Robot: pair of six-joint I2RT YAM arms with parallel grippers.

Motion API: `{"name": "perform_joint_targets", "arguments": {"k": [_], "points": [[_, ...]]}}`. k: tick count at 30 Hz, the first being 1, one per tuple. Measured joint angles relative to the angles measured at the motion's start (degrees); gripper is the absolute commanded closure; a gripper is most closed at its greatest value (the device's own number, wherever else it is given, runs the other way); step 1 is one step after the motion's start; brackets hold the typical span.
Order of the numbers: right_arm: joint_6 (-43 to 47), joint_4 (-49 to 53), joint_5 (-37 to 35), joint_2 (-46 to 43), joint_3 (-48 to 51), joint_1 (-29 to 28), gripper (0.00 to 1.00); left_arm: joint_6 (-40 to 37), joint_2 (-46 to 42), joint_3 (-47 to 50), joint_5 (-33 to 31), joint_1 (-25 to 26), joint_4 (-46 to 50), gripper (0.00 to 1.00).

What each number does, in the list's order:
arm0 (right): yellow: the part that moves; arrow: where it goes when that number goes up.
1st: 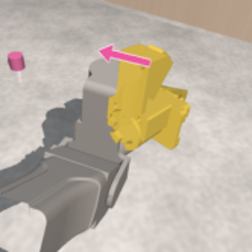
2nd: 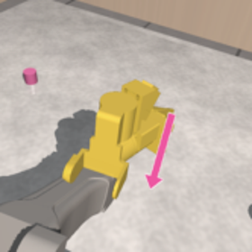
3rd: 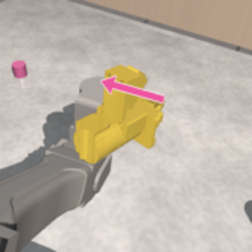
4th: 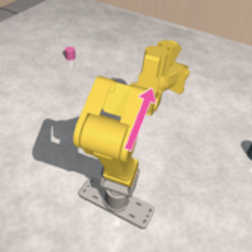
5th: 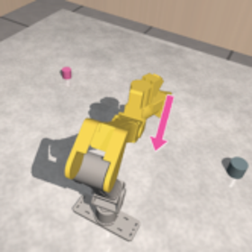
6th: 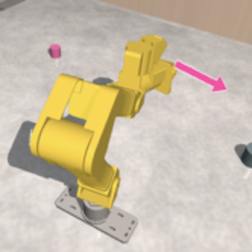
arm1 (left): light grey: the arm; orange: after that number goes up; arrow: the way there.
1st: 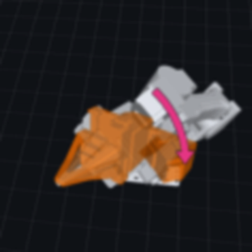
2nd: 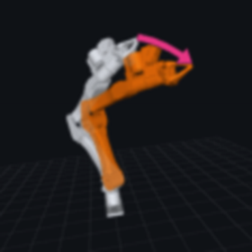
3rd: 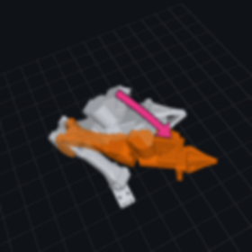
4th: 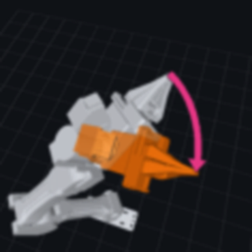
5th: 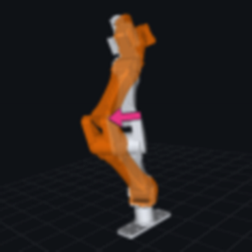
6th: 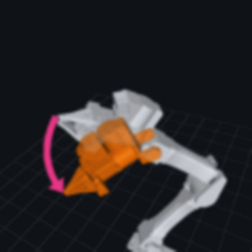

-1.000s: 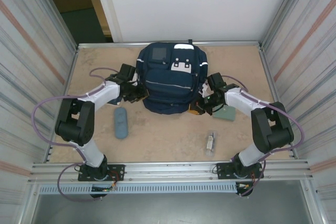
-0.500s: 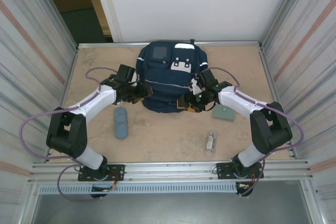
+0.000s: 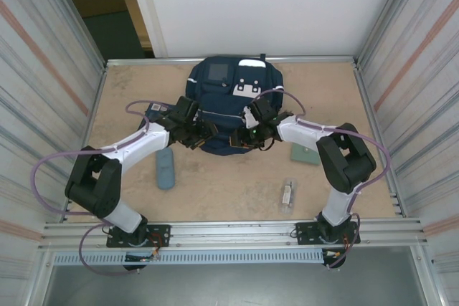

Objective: Pack the student bag

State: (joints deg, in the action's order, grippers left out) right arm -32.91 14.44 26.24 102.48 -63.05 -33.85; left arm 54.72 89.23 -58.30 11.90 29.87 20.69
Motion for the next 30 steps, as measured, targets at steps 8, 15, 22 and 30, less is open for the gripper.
{"name": "perform_joint_targets", "arguments": {"k": [8,15,22,30], "points": [[3.2,0.3,-6.2,-0.2,-0.7,-2.4,0.93,0.0,1.0,0.8,0.0,0.3,-1.0,0.46],[4.4,-0.7,-8.2,-1.3,0.1,-2.8,0.60,0.0,1.6,0.8,-0.2,0.3,-1.0,0.46],[4.7,-1.6,-8.7,-1.4,0.3,-2.6,0.65,0.0,1.7,1.0,-0.2,0.3,-1.0,0.46],[4.3,-2.9,-8.4,-0.5,0.2,-2.2,0.95,0.0,1.8,1.4,0.0,0.3,-1.3,0.47]]}}
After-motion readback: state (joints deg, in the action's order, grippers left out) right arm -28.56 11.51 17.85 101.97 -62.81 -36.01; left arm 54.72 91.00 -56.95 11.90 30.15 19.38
